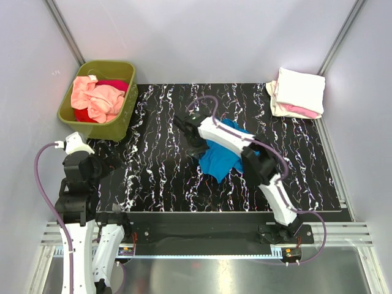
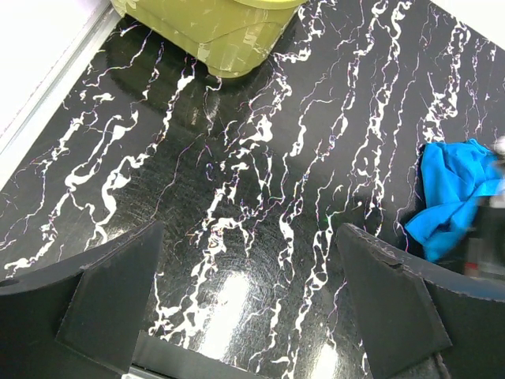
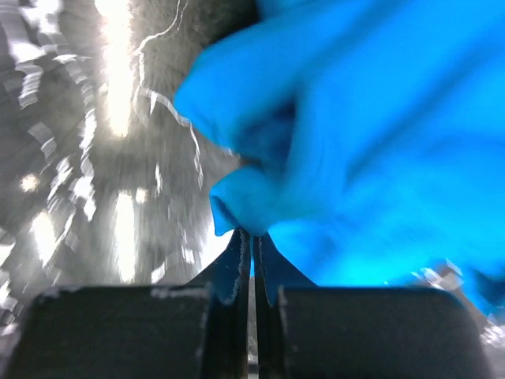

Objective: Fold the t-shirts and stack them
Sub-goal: Flatten the tshirt out

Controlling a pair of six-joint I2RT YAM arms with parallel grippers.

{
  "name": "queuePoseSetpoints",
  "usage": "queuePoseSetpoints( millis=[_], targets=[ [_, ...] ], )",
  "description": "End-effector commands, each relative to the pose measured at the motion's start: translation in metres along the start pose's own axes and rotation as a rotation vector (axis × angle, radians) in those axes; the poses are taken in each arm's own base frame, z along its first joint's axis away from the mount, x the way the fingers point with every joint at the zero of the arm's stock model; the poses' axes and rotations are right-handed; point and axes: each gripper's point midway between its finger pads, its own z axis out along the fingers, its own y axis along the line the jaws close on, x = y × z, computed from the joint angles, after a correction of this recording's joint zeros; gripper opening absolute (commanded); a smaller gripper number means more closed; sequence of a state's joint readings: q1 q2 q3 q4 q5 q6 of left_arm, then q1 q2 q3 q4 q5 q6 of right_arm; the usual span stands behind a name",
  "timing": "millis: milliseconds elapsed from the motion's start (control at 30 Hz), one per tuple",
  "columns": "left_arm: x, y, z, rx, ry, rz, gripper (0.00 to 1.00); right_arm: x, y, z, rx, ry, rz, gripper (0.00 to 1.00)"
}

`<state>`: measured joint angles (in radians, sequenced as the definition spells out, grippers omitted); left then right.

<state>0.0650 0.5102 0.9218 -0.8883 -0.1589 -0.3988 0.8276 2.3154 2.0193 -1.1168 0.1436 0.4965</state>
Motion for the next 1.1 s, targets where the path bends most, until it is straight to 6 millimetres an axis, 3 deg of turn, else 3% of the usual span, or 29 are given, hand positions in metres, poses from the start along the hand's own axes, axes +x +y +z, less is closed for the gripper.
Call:
queuePoseSetpoints(
  millis=[0,67,100,167,200,233,267,300,333,400,433,567,600,667,700,767,800,833,867,900,933,967,1000,1033,1067],
  targets=[
    [-0.012,0.0,0.002,-0.007,-0.058,-0.018,0.99,-0.041,-0.04,-0.159,-0.039,-0.359,0.074,0.0],
    [-0.011,-0.001,0.002,-0.003,-0.055,-0.016,0.99,-0.034,-0.072,-0.184,0.011,-0.425,0.13,0.0],
    [-0.012,-0.001,0.003,-0.004,-0.055,-0.015,0.99,-0.03,-0.096,-0.22,-0.003,-0.506,0.185,0.0],
    [-0.009,-0.006,0.005,0.025,-0.036,-0.007,0.99,-0.011,-0.135,-0.225,0.082,-0.535,0.266,0.0],
    [-0.008,-0.013,0.01,0.055,-0.013,0.014,0.98,0.001,-0.156,-0.253,0.065,-0.61,0.321,0.0],
    [-0.004,-0.02,0.013,0.089,0.017,0.027,0.97,0.016,-0.18,-0.24,0.129,-0.592,0.367,0.0],
    [0.003,-0.029,0.016,0.139,0.059,0.035,0.96,0.027,-0.193,-0.242,0.141,-0.604,0.4,0.0],
    [0.01,-0.037,0.025,0.165,0.11,0.033,0.95,0.043,-0.209,-0.257,0.129,-0.654,0.448,0.0],
    [0.014,-0.043,0.029,0.188,0.138,0.032,0.95,0.059,-0.224,-0.243,0.175,-0.629,0.485,0.0],
    [0.029,-0.064,0.042,0.236,0.216,0.049,0.95,0.081,-0.24,-0.247,0.183,-0.662,0.546,0.0],
    [0.036,-0.073,0.047,0.248,0.247,0.065,0.95,0.093,-0.246,-0.236,0.203,-0.64,0.569,0.0],
    [0.068,-0.141,0.061,0.341,0.356,0.186,0.96,0.114,-0.249,-0.226,0.179,-0.634,0.608,0.0],
    [0.082,-0.154,0.078,0.342,0.404,0.2,0.97,0.117,-0.247,-0.22,0.166,-0.63,0.608,0.0],
    [0.089,-0.182,0.087,0.389,0.445,0.188,0.96,0.12,-0.238,-0.211,0.128,-0.602,0.594,0.0],
    [0.103,-0.19,0.105,0.372,0.48,0.196,0.96,0.12,-0.235,-0.206,0.116,-0.59,0.586,0.0],
    [0.11,-0.215,0.113,0.408,0.513,0.194,0.96,0.127,-0.23,-0.191,0.112,-0.54,0.581,0.0],
    [0.129,-0.22,0.128,0.386,0.557,0.21,0.95,0.131,-0.229,-0.184,0.111,-0.52,0.582,0.0],
    [0.124,-0.239,0.13,0.412,0.548,0.211,0.95,0.133,-0.225,-0.18,0.097,-0.508,0.58,0.0],
    [0.143,-0.243,0.143,0.383,0.594,0.243,0.93,0.131,-0.223,-0.179,0.075,-0.519,0.586,0.0],
    [0.145,-0.251,0.146,0.38,0.598,0.257,0.93,0.136,-0.221,-0.171,0.071,-0.501,0.577,0.0],
    [0.134,-0.275,0.146,0.404,0.557,0.277,0.93,0.136,-0.218,-0.168,0.056,-0.496,0.577,0.0],
    [0.149,-0.279,0.155,0.384,0.585,0.321,0.93,0.137,-0.217,-0.167,0.048,-0.496,0.575,0.0],
    [0.152,-0.287,0.158,0.388,0.582,0.343,0.93,0.137,-0.216,-0.166,0.045,-0.492,0.568,0.0],
    [0.141,-0.307,0.159,0.411,0.544,0.356,0.93,0.136,-0.216,-0.167,0.046,-0.493,0.564,0.0],
    [0.158,-0.307,0.171,0.387,0.578,0.395,0.93,0.136,-0.216,-0.167,0.048,-0.492,0.56,0.0]
  ],
)
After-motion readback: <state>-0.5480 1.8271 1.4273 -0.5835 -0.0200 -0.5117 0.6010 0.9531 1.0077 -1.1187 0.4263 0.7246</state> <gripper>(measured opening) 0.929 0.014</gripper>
